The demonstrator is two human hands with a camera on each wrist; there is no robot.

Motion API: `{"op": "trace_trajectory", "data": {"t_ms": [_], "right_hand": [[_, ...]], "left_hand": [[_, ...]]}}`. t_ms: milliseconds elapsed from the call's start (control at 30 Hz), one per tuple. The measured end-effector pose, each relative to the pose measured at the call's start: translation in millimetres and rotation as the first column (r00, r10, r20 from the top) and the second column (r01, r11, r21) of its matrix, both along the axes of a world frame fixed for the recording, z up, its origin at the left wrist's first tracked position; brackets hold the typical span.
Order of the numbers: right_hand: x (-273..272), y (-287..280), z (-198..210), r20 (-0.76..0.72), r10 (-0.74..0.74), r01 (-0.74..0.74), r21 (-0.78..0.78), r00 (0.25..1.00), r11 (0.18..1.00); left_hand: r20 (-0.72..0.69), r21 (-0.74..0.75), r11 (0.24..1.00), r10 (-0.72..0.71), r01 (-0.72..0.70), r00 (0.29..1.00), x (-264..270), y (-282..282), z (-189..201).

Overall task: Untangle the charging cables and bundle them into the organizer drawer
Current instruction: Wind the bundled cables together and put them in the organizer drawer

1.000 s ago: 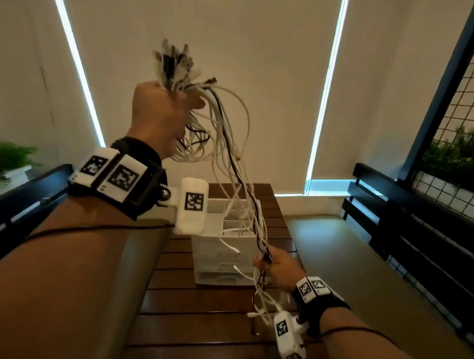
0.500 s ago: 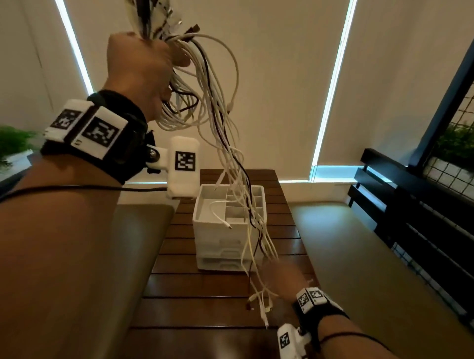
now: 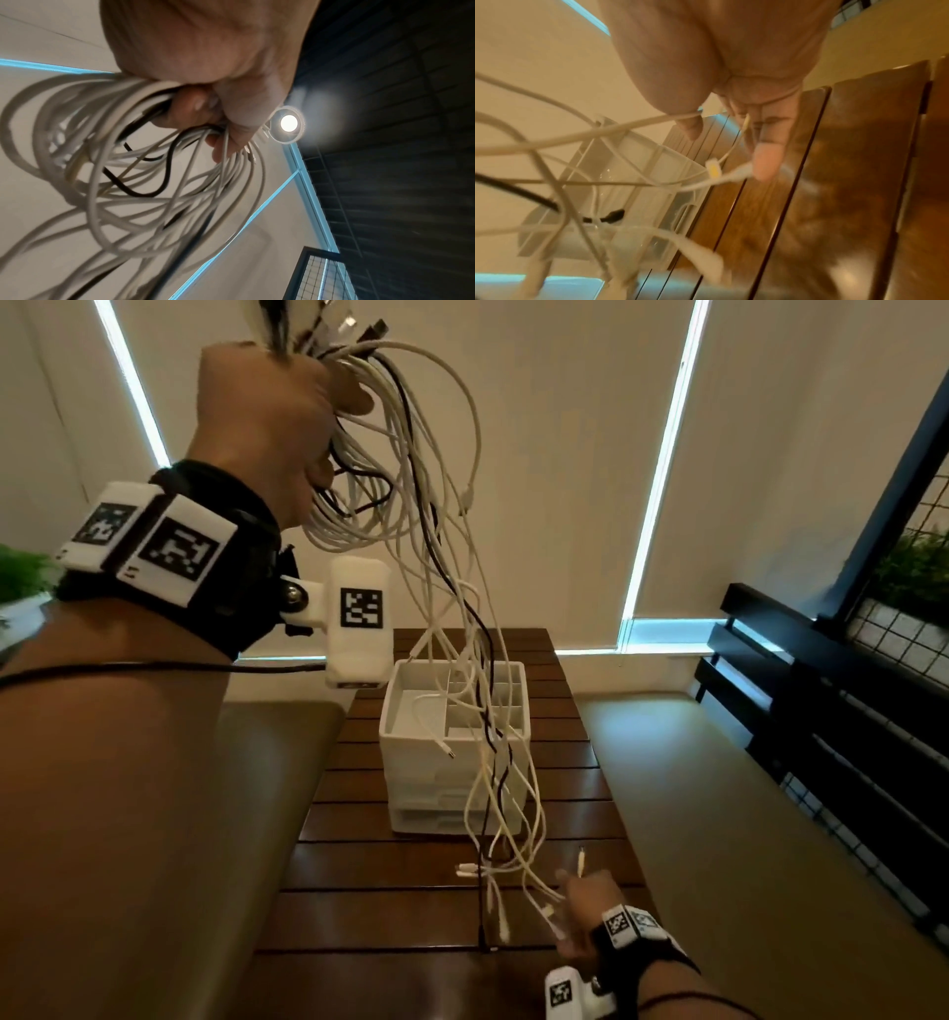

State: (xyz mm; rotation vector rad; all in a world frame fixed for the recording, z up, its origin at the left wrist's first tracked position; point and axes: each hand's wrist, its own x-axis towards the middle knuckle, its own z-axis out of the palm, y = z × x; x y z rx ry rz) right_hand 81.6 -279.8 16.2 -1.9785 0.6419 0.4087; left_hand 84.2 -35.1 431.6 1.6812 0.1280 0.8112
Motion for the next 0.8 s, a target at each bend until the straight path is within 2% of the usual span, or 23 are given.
{"op": "trace_trajectory", "data": {"t_ms": [100,167,200,233,267,333,367,433,500,567,633,700,800], "right_hand": [[2,5,33,0.015,-0.012,0.012,-0.01,1.0,1.0],[8,6,69,0.125,-0.03,0.022,0.066,0.992,0.998],[10,7,91,0.226,-0.041,0.015,0.116,0.973,0.993],[12,10,114,0.37,-0.044,-0.015,0.156,0.928,0.988],[11,12,139,0.528,-0.042,-0.08,0.206,0.848,0.975],[6,20,188,0.773,-0.062,-0.289,0.309,0.631,0.906],[2,27,214,0.837,-0.055,-0.399,0.316,0.544,0.861],[4,42,251,0.89,0.022,-0.515,0.243,0.455,0.822],[17,61,266,0.889,0.1,-0.564,0.193,0.446,0.803],[28,77,266,0.88,0.112,-0.603,0.219,0.462,0.767],[35,86,256,0.859,0.127,-0.568,0.21,0.496,0.796],[37,85,244,0.84,0.212,-0.571,0.136,0.5,0.81],[37,76,224,0.791,0.336,-0.694,0.15,0.512,0.704]], "left_hand": [[-0.024,0.068,0.997,-0.035,0.037,0.999,-1,-3,-5],[-0.048,0.082,0.994,-0.068,0.072,0.997,-1,-7,-10],[-0.065,0.088,0.992,-0.089,0.095,0.994,0,-9,-14],[-0.087,0.103,0.987,-0.112,0.121,0.99,1,-11,-19],[-0.116,0.134,0.98,-0.129,0.145,0.985,1,-13,-24],[-0.185,0.251,0.951,-0.134,0.179,0.974,2,-19,-34],[-0.216,0.316,0.929,-0.129,0.194,0.968,2,-21,-39],[-0.267,0.402,0.885,-0.131,0.234,0.955,1,-28,-48],[-0.307,0.433,0.86,-0.142,0.271,0.941,-1,-34,-54],[-0.335,0.442,0.844,-0.158,0.303,0.929,-4,-37,-55],[-0.35,0.459,0.832,-0.154,0.313,0.924,-5,-34,-53],[-0.367,0.49,0.814,-0.13,0.311,0.921,-5,-28,-53],[-0.391,0.561,0.774,-0.065,0.294,0.918,-3,-17,-57]]}}
